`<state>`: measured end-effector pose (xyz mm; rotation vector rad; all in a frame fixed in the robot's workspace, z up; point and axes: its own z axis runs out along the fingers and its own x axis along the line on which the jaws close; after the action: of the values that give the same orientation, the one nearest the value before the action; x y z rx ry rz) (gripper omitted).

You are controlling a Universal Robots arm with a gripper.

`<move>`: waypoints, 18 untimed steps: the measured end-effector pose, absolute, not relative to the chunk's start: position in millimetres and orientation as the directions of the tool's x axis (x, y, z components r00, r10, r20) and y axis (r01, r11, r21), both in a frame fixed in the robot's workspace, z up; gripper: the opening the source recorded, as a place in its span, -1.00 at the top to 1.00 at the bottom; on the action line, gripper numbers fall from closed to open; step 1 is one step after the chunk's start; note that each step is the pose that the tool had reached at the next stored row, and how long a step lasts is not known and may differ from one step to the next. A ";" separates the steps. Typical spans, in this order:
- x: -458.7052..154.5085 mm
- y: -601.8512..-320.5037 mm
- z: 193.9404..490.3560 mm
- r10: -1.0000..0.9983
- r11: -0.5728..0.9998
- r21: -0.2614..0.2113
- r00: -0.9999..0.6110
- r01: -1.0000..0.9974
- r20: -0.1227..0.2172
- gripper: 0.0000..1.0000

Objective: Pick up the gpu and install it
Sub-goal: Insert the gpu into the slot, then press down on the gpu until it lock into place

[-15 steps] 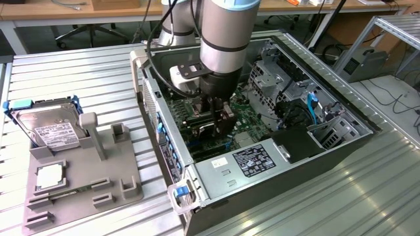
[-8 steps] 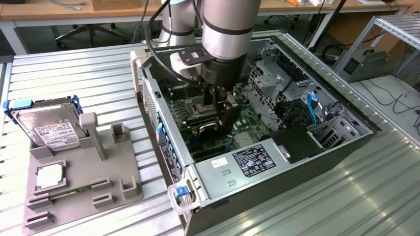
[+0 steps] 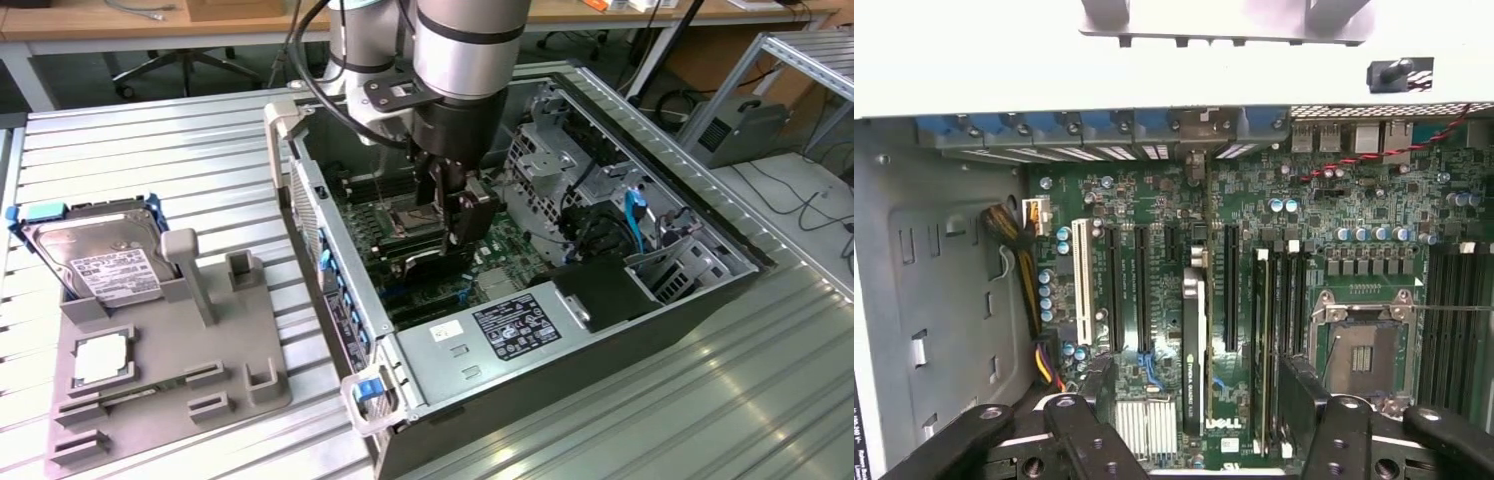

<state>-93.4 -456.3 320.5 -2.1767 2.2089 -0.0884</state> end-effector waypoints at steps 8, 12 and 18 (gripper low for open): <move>-93.4 -456.3 320.6 -1.000 0.014 -0.068 -0.015 -0.998 0.012 -0.52; -93.4 -456.3 320.6 -1.000 0.014 -0.068 -0.015 -0.998 0.012 -0.52; -93.4 -456.3 320.6 -1.000 0.014 -0.068 -0.015 -0.998 0.012 0.12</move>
<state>-93.4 -456.3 320.6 -2.1768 2.2090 -0.0886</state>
